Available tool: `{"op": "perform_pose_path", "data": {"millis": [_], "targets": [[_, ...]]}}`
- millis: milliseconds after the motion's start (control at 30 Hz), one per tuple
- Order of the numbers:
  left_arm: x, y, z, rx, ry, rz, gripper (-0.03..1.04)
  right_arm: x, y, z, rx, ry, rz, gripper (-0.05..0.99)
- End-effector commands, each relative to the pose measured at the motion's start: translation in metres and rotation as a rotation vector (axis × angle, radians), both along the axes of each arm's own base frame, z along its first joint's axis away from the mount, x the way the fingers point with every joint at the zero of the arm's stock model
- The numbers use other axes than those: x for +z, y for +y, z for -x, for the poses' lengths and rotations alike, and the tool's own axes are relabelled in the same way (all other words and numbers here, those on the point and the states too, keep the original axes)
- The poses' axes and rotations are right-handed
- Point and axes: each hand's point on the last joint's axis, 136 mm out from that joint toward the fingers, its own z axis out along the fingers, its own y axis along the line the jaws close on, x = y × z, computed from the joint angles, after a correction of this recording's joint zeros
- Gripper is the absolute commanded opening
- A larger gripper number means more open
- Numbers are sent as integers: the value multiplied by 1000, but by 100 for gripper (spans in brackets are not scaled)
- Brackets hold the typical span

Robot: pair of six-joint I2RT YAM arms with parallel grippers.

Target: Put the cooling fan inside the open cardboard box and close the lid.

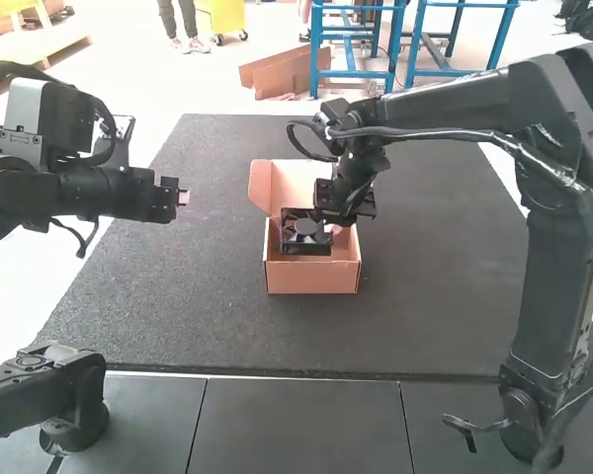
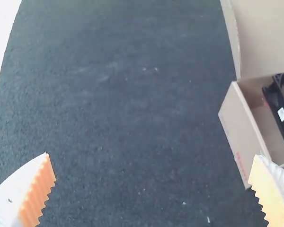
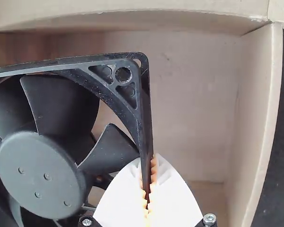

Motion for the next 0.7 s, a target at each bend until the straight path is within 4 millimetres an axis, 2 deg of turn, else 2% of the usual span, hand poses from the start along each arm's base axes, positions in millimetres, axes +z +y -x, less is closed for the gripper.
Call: {"op": "perform_pose_path", "data": {"millis": [0, 133, 167, 233, 300, 333, 367, 500, 667], "targets": [[11, 2, -1, 4, -41, -6, 97, 3, -5, -15, -40, -39, 17, -1], [14, 1, -2, 4, -54, -2, 97, -13, -8, -15, -37, -26, 47, -1], [16, 1, -3, 4, -62, -1, 97, -15, -7, -16, -38, -23, 45, 3], [19, 1, -5, 5, -74, 2, 97, -11, -2, -21, -35, -39, 27, 23], [23, 2, -7, 11, -87, 1, 97, -5, 2, -24, -35, -49, 9, 58], [23, 2, -9, 12, -90, -1, 97, -1, 7, -25, -30, -47, -10, 72], [23, 2, -10, 14, -92, -1, 97, 4, 12, -27, -23, -50, -34, 79], [22, 0, -18, 17, -89, -2, 97, 35, 28, -31, 1, -42, -129, 88], [17, -3, -33, 17, -79, -7, 97, 102, 28, -52, -3, -123, -261, 90]]}}
